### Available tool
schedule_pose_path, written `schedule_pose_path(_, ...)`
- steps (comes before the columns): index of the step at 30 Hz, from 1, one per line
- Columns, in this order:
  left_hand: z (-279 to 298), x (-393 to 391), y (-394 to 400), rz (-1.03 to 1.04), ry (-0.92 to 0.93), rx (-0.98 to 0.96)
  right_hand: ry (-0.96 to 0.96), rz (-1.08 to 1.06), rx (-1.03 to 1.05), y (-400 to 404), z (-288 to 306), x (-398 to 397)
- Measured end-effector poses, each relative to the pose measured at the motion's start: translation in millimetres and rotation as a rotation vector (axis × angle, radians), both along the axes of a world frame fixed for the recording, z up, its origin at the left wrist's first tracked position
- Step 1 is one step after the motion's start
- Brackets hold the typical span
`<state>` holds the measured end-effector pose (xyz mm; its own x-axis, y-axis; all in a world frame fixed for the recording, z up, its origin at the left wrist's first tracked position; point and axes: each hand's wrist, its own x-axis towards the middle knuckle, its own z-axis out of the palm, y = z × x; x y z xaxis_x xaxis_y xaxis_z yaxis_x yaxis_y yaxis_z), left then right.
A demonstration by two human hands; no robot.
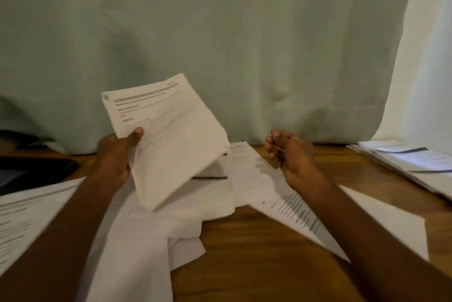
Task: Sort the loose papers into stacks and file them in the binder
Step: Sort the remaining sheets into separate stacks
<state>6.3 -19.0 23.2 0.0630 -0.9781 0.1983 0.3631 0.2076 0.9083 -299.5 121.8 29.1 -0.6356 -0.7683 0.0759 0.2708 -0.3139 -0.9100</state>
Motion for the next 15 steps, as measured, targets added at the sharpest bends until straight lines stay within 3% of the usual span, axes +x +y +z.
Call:
schedule_pose_path(2,-8.2,30.6,-20.1,0.145,0.051,0.097,0.238,-0.066,0.163,-3.7,-14.7,-3.9)
schedule_pose_path(5,-7.6,53.6,-36.8,0.263,0.160,0.168,0.836,-0.176,0.312,-14.2,-34.3,-2.8)
schedule_pose_path(7,-11.2,54.8,-42.0,0.332,0.134,0.149,1.111,-0.150,0.432,-17.4,-41.1,10.1)
schedule_pose_path(11,-27.1,48.7,-45.0,0.367,0.098,0.129,1.330,-0.121,0.714,-21.8,-50.4,47.0)
schedule_pose_path(15,-36.2,49.4,-48.9,0.357,0.014,0.127,1.437,-0.092,0.791,-31.2,-57.7,62.7)
